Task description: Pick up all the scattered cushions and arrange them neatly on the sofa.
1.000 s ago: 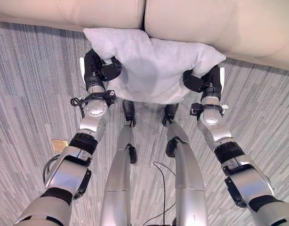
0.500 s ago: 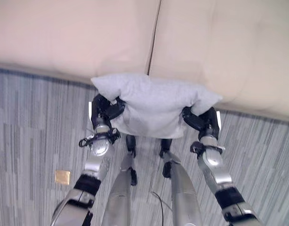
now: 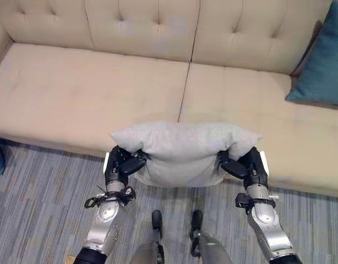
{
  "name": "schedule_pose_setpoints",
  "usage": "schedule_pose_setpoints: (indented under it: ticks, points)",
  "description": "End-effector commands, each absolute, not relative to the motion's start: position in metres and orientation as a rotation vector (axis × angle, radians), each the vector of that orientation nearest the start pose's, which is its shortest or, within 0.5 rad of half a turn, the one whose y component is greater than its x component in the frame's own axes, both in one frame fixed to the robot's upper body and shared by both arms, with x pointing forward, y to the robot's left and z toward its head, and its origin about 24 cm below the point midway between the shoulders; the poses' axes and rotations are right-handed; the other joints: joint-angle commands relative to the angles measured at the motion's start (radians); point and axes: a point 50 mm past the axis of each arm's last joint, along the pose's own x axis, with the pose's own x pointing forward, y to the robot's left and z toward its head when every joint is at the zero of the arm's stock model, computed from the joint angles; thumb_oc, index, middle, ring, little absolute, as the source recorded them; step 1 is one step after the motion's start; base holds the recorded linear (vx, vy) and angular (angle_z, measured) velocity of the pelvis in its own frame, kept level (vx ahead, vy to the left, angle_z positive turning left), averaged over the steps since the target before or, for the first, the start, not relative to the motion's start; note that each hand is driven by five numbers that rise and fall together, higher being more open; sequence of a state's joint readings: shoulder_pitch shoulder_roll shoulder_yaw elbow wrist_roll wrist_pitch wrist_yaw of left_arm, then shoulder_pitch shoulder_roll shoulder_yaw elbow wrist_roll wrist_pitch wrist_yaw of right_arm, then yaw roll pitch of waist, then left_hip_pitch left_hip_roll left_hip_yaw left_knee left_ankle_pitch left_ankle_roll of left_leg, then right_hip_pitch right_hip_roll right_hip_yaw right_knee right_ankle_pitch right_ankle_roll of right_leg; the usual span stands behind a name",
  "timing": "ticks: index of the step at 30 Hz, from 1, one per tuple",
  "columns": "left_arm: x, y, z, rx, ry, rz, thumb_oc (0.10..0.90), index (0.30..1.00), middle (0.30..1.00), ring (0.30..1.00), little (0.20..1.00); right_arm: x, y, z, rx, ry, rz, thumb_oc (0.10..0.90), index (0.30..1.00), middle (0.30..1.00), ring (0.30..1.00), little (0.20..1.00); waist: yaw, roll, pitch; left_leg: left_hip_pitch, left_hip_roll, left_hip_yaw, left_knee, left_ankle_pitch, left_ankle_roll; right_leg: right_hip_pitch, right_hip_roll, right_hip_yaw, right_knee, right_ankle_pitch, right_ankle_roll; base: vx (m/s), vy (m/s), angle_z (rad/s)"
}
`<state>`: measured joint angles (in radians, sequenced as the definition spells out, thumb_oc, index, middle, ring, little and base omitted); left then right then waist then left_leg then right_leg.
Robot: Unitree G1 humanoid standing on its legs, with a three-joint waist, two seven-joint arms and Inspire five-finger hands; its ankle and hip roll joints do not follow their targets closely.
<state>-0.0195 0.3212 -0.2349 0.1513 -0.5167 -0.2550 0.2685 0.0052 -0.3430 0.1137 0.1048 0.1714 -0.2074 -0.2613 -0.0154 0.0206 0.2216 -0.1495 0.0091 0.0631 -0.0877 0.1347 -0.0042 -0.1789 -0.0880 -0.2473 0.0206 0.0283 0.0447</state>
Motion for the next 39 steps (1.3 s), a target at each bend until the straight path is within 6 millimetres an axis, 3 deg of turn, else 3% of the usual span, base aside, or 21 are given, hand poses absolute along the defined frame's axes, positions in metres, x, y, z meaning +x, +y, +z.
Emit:
schedule_pose_setpoints:
  ticks: [1, 9, 13, 19, 24, 25, 26, 30, 33, 35, 39]
  points:
    - [0.260, 0.166, 0.072, -0.176, -0.259, -0.011, 0.400, 0.300, 0.300, 0.300, 0.300, 0.250, -0.189, 0.095, -0.146, -0.385, -0.087, 0.400, 0.300, 0.300, 0.300, 0.300, -0.016, -0.041, -0.187, 0.044, 0.020, -0.030, 0.029, -0.129, -0.069, 0.090, 0.002, 0.013, -0.040, -0.053, 0.080, 0.09, -0.134, 0.11]
    - [0.255, 0.163, 0.059, -0.187, -0.192, -0.025, 0.400, 0.300, 0.300, 0.300, 0.300, 0.244, -0.197, 0.083, -0.176, -0.326, -0.098, 0.400, 0.300, 0.300, 0.300, 0.300, -0.010, -0.074, -0.175, 0.030, 0.033, -0.041, 0.197, -0.189, -0.076, 0.184, 0.018, 0.014, -0.074, -0.074, 0.054, 0.01, -0.076, 0.09]
    - [0.255, 0.157, 0.051, -0.176, -0.147, -0.052, 0.400, 0.300, 0.300, 0.300, 0.300, 0.244, -0.204, 0.078, -0.184, -0.288, -0.125, 0.400, 0.300, 0.300, 0.300, 0.300, -0.011, -0.079, -0.176, 0.010, 0.018, -0.026, 0.147, -0.154, -0.067, 0.188, 0.010, -0.009, -0.067, -0.080, 0.058, 0.06, 0.060, 0.12]
    - [0.249, 0.162, 0.043, -0.191, -0.109, -0.033, 0.400, 0.300, 0.300, 0.300, 0.300, 0.245, -0.201, 0.073, -0.167, -0.264, -0.121, 0.400, 0.300, 0.300, 0.300, 0.300, -0.004, -0.082, -0.176, -0.013, -0.002, -0.031, 0.148, -0.168, -0.050, 0.164, 0.001, 0.003, -0.011, -0.102, 0.062, 0.08, 0.108, 0.14]
    - [0.245, 0.169, 0.041, -0.165, -0.097, -0.031, 0.400, 0.300, 0.300, 0.300, 0.300, 0.246, -0.192, 0.069, -0.148, -0.251, -0.095, 0.400, 0.300, 0.300, 0.300, 0.300, 0.022, -0.089, -0.163, 0.012, -0.016, -0.019, 0.137, -0.189, -0.016, 0.142, -0.031, 0.034, 0.082, -0.114, 0.086, 0.09, 0.174, -0.21]
    - [0.244, 0.174, 0.043, -0.131, -0.105, -0.037, 0.400, 0.300, 0.300, 0.300, 0.300, 0.248, -0.186, 0.069, -0.135, -0.251, -0.070, 0.400, 0.300, 0.300, 0.300, 0.300, 0.023, -0.087, -0.146, 0.036, -0.025, -0.012, 0.131, -0.200, 0.012, 0.084, -0.065, 0.049, 0.219, -0.059, 0.116, 0.09, 0.234, -0.46]
    - [0.244, 0.175, 0.044, -0.127, -0.109, -0.035, 0.400, 0.300, 0.300, 0.300, 0.300, 0.249, -0.183, 0.069, -0.132, -0.254, -0.061, 0.400, 0.300, 0.300, 0.300, 0.300, 0.022, -0.082, -0.138, 0.043, -0.026, -0.012, 0.127, -0.202, 0.023, 0.061, -0.070, 0.057, 0.271, -0.043, 0.122, 0.09, 0.236, -0.43]
    - [0.244, 0.176, 0.044, -0.109, -0.114, -0.035, 0.400, 0.300, 0.300, 0.300, 0.300, 0.249, -0.177, 0.069, -0.115, -0.257, -0.040, 0.400, 0.300, 0.300, 0.300, 0.300, 0.021, -0.068, -0.124, 0.072, -0.023, -0.013, 0.115, -0.211, 0.038, 0.003, -0.072, 0.073, 0.369, -0.035, 0.123, 0.07, 0.126, -0.12]
    - [0.244, 0.175, 0.044, -0.116, -0.118, -0.034, 0.400, 0.300, 0.300, 0.300, 0.300, 0.249, -0.176, 0.068, -0.117, -0.252, -0.033, 0.400, 0.300, 0.300, 0.300, 0.300, 0.017, -0.066, -0.125, 0.095, -0.030, -0.026, 0.098, -0.212, 0.039, -0.011, -0.051, 0.085, 0.334, -0.052, 0.111, 0.14, 0.058, -0.06]
    - [0.245, 0.170, 0.043, -0.145, -0.115, -0.042, 0.400, 0.300, 0.300, 0.300, 0.300, 0.249, -0.180, 0.065, -0.119, -0.241, -0.043, 0.400, 0.300, 0.300, 0.300, 0.300, -0.003, -0.080, -0.131, 0.118, -0.062, -0.060, 0.077, -0.218, 0.041, -0.047, 0.031, 0.155, 0.184, -0.053, 0.102, 0.22, 0.026, 0.14]
    - [0.249, 0.166, 0.045, -0.149, -0.126, -0.054, 0.400, 0.300, 0.300, 0.300, 0.300, 0.250, -0.181, 0.065, -0.121, -0.238, -0.041, 0.400, 0.300, 0.300, 0.300, 0.300, -0.012, -0.089, -0.131, 0.140, -0.081, -0.092, 0.074, -0.234, 0.039, -0.050, 0.057, 0.166, 0.108, -0.025, 0.104, 0.13, -0.014, 0.39]
